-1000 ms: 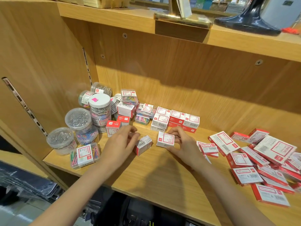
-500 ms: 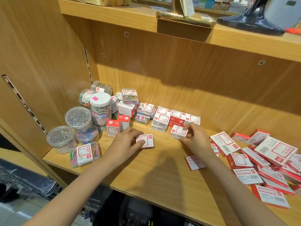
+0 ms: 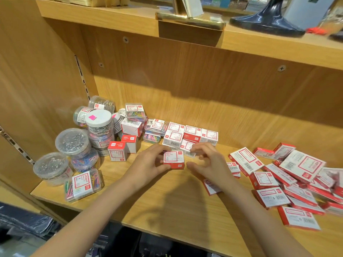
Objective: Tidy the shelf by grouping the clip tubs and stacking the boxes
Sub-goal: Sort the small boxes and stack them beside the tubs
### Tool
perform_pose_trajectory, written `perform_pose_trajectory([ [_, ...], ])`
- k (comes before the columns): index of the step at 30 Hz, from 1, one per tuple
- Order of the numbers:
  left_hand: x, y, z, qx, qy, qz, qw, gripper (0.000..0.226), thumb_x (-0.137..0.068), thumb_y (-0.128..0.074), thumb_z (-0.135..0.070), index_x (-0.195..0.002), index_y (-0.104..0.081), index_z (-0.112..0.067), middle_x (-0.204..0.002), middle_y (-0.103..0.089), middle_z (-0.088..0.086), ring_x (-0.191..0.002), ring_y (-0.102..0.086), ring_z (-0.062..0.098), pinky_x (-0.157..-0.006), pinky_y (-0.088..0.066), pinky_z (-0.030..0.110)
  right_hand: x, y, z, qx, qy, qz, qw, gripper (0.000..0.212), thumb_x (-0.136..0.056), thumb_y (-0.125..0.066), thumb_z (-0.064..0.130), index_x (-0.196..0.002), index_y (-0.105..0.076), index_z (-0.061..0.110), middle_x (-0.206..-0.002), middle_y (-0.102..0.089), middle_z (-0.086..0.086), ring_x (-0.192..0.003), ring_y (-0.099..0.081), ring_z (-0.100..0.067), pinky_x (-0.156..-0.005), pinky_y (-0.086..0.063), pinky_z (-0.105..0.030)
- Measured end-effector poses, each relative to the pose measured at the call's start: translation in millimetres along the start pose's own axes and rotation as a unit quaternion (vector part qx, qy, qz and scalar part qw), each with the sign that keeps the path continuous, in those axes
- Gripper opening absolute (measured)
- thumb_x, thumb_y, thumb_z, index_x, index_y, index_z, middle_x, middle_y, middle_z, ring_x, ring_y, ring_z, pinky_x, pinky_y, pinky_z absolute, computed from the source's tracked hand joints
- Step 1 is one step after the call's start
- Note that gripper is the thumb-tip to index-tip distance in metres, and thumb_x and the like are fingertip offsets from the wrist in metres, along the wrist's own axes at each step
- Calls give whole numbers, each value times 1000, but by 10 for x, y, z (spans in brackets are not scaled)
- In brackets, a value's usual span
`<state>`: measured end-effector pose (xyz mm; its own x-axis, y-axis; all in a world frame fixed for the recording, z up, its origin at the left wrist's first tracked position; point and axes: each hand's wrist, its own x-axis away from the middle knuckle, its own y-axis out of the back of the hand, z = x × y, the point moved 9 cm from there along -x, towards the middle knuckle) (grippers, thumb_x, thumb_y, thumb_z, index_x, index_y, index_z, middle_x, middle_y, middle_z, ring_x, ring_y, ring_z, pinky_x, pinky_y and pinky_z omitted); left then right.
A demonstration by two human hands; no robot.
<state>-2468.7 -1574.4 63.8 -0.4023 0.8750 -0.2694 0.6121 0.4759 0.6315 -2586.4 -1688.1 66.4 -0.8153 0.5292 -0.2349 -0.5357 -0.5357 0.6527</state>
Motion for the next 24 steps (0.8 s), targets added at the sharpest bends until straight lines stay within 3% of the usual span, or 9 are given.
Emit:
perform_pose_trajectory([
  [2, -90, -61, -95, 19, -17, 3, 1000, 42, -76, -72, -7, -114, -57, -16, -113, -56, -4, -93, -58, 5, -79, -43, 4, 19, -43, 56, -66, -22, 34, 997, 43, -73, -77, 18, -106, -52, 28, -106, -59, 12, -97, -57, -2, -78, -49, -17],
  [5, -164, -139, -205, 33, -47, 2, 998, 42, -76, -71, -4, -115, -58, -15, -113, -56, -1, -95, -55, 4, -82, -44, 8, 2, -25, 77, -67, -34, 27, 997, 46, -74, -75, 7, -106, -49, 28, -93, -58, 21, -81, -59, 13, -66, -44, -4],
  [8, -166, -9, -194, 1, -66, -62, 996, 39, -79, -66, -1, -115, -57, -11, -114, -53, 0, -101, -52, 8, -88, -44, 19, -50, 140, -3, -57, -41, -38, 997, 45, -73, -74, 5, -104, -49, 26, -89, -60, 14, -75, -60, 2, -66, -44, -6],
  [11, -151, 159, -1, -32, -17, -119, 992, 47, -79, -65, -1, -123, -53, -12, -119, -46, 3, -107, -50, 14, -95, -42, 26, -117, 239, -56, 27, -23, -95, 995, 42, -73, -74, 10, -108, -54, 20, -93, -53, 19, -83, -49, -5, -74, -40, -12],
  [14, -166, 102, 146, -46, 32, -89, 994, 55, -82, -63, -2, -132, -45, -19, -122, -39, 4, -99, -53, 15, -93, -46, 30, -184, 142, -14, 128, 24, -108, 986, 46, -72, -75, 15, -114, -56, 10, -113, -54, 1, -103, -44, -16, -90, -36, -23],
  [16, -193, 37, 180, -66, 47, -67, 994, 57, -83, -61, -2, -133, -43, -21, -125, -39, 5, -96, -56, 17, -92, -45, 30, -181, 113, -36, 158, 23, -113, 981, 48, -71, -76, 18, -114, -57, 9, -121, -49, -8, -110, -43, -20, -93, -36, -25],
  [20, -296, -13, 176, -77, 47, -73, 993, 52, -84, -54, 3, -130, -47, -19, -120, -47, 6, -93, -58, 20, -88, -44, 29, -158, 50, -115, 174, 22, -84, 981, 45, -75, -71, 9, -118, -57, 9, -123, -45, -10, -112, -47, -24, -93, -36, -23],
  [24, -370, -16, 164, -97, 24, -92, 991, 47, -83, -51, 9, -124, -53, -14, -106, -55, 8, -92, -55, 26, -74, -35, 22, -212, 56, -119, 156, 17, -74, 985, 45, -78, -64, 0, -122, -55, 8, -127, -41, -10, -101, -54, -20, -86, -41, -21],
])
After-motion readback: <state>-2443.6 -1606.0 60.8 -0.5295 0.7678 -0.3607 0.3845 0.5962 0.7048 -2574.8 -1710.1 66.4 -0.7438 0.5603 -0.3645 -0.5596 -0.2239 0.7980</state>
